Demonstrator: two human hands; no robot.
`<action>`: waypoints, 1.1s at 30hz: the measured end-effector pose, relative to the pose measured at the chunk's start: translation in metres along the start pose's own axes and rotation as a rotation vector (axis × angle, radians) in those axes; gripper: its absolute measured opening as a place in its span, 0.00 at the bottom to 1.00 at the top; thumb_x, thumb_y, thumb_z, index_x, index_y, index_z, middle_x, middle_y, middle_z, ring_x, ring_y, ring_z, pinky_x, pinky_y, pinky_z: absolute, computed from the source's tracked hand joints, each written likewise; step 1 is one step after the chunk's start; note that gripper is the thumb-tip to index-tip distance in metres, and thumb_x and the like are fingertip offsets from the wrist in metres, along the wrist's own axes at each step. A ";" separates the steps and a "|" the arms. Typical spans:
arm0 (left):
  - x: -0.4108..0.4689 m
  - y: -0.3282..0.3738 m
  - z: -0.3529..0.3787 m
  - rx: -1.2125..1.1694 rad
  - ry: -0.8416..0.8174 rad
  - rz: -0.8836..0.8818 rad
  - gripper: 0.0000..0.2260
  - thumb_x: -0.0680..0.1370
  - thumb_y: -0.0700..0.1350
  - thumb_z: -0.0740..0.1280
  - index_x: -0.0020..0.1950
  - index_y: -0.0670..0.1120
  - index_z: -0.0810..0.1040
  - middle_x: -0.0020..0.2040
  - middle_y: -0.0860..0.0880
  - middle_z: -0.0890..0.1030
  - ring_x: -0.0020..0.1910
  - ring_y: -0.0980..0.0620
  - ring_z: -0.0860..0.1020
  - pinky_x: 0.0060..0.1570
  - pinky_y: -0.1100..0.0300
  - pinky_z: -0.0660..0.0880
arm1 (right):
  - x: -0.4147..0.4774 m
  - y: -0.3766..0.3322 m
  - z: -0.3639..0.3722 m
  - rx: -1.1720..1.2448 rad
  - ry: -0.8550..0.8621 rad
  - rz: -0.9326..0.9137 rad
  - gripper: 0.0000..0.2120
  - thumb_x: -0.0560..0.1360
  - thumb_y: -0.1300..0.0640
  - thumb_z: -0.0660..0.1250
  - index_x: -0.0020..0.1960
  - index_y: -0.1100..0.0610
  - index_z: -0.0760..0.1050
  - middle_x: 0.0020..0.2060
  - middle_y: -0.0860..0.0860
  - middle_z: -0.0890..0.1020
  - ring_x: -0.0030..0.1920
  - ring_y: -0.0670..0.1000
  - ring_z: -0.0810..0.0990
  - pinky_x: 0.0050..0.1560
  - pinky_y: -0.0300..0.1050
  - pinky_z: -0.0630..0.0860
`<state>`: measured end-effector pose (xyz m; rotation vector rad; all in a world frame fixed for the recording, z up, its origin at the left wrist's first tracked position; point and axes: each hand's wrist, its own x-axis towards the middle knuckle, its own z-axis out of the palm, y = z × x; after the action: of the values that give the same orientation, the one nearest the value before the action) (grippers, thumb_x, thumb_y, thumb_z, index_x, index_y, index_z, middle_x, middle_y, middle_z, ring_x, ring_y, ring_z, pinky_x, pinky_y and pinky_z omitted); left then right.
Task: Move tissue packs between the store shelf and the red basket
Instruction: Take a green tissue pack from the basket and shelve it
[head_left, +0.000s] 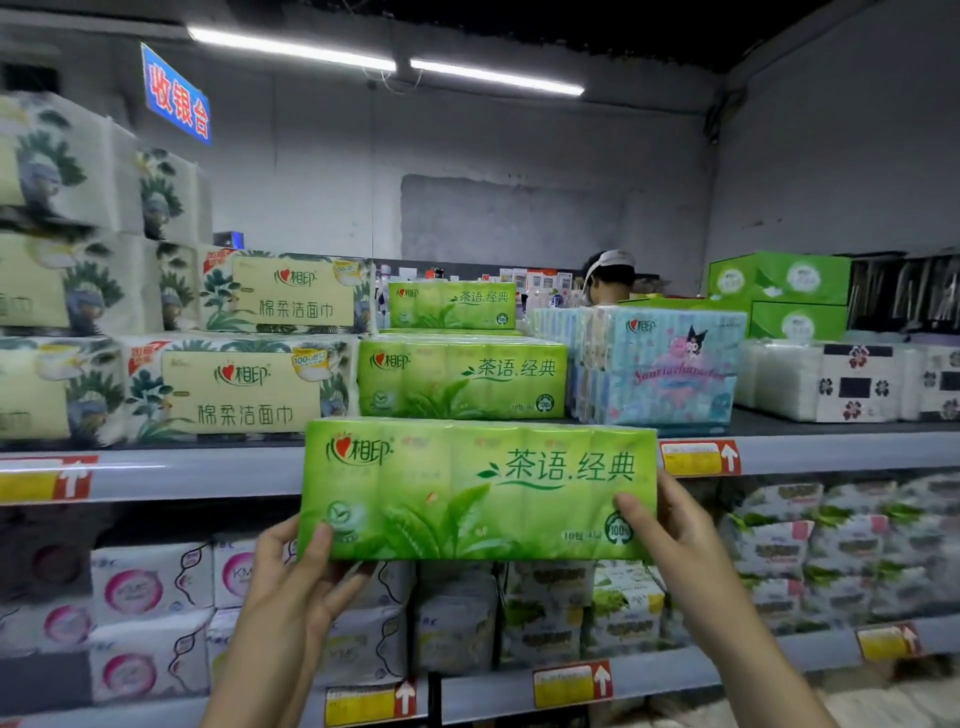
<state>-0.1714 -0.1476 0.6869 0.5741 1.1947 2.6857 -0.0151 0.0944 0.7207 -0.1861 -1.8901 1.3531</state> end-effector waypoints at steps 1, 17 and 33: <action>0.002 0.002 0.000 0.030 -0.030 0.024 0.14 0.69 0.49 0.74 0.46 0.48 0.71 0.46 0.44 0.82 0.37 0.53 0.84 0.31 0.62 0.80 | 0.003 -0.001 0.001 -0.007 0.008 -0.009 0.19 0.71 0.46 0.64 0.62 0.40 0.68 0.56 0.33 0.76 0.51 0.28 0.75 0.45 0.24 0.72; 0.042 0.030 0.028 0.394 -0.121 0.217 0.04 0.77 0.46 0.64 0.49 0.50 0.69 0.47 0.44 0.82 0.38 0.45 0.85 0.36 0.58 0.82 | 0.048 -0.021 0.003 -0.067 0.075 -0.153 0.19 0.72 0.43 0.61 0.61 0.44 0.73 0.55 0.39 0.80 0.54 0.36 0.78 0.52 0.37 0.72; 0.120 0.038 0.035 0.747 -0.091 0.238 0.10 0.79 0.43 0.65 0.60 0.47 0.73 0.25 0.44 0.80 0.22 0.48 0.79 0.22 0.59 0.76 | 0.123 -0.012 0.012 -0.507 0.203 -0.284 0.13 0.76 0.50 0.65 0.58 0.53 0.78 0.49 0.54 0.76 0.50 0.52 0.73 0.44 0.41 0.67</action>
<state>-0.2666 -0.1156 0.7702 0.9625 2.2229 2.2674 -0.1030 0.1451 0.7919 -0.2824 -1.9638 0.6269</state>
